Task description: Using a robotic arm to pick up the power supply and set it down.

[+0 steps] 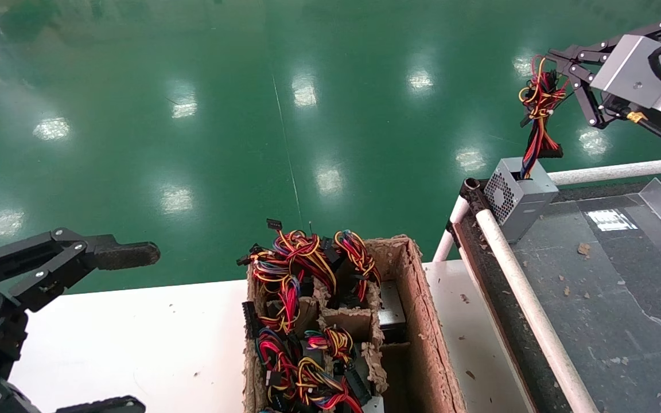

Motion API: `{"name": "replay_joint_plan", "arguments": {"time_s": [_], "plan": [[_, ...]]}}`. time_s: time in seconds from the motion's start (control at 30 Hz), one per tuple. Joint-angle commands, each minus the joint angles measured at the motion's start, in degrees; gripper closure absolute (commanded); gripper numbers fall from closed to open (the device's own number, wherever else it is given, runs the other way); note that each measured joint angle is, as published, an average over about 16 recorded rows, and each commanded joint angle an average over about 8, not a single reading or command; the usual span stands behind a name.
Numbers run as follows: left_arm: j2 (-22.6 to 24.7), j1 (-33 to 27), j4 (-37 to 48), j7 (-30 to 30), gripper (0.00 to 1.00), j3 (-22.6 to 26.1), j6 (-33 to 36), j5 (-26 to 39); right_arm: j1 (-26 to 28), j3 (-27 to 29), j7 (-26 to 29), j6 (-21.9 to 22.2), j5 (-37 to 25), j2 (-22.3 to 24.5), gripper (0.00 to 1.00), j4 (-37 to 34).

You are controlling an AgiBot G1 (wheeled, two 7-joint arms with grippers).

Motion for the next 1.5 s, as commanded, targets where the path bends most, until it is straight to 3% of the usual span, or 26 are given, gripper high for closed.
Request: {"name": "replay_joint_plan", "arguments": {"time_s": [0.03, 0.67, 1.5], "plan": [[-0.01, -0.01, 0.00, 0.01, 0.00, 0.02, -0.01, -0.02, 0.14, -0.15, 0.58, -0.02, -0.35, -0.04, 0.00, 0.09], [-0.01, -0.11, 0.20, 0.20, 0.00, 0.21, 0.01, -0.08, 0.55, 0.21, 5.39, -5.16, 6.09, 0.76, 0.00, 0.32], [-0.02, -0.41, 0.40, 0.29, 0.00, 0.55, 0.13, -0.14, -4.87, -0.15, 10.86, -21.09, 24.26, 1.79, 0.00, -1.03]]}}
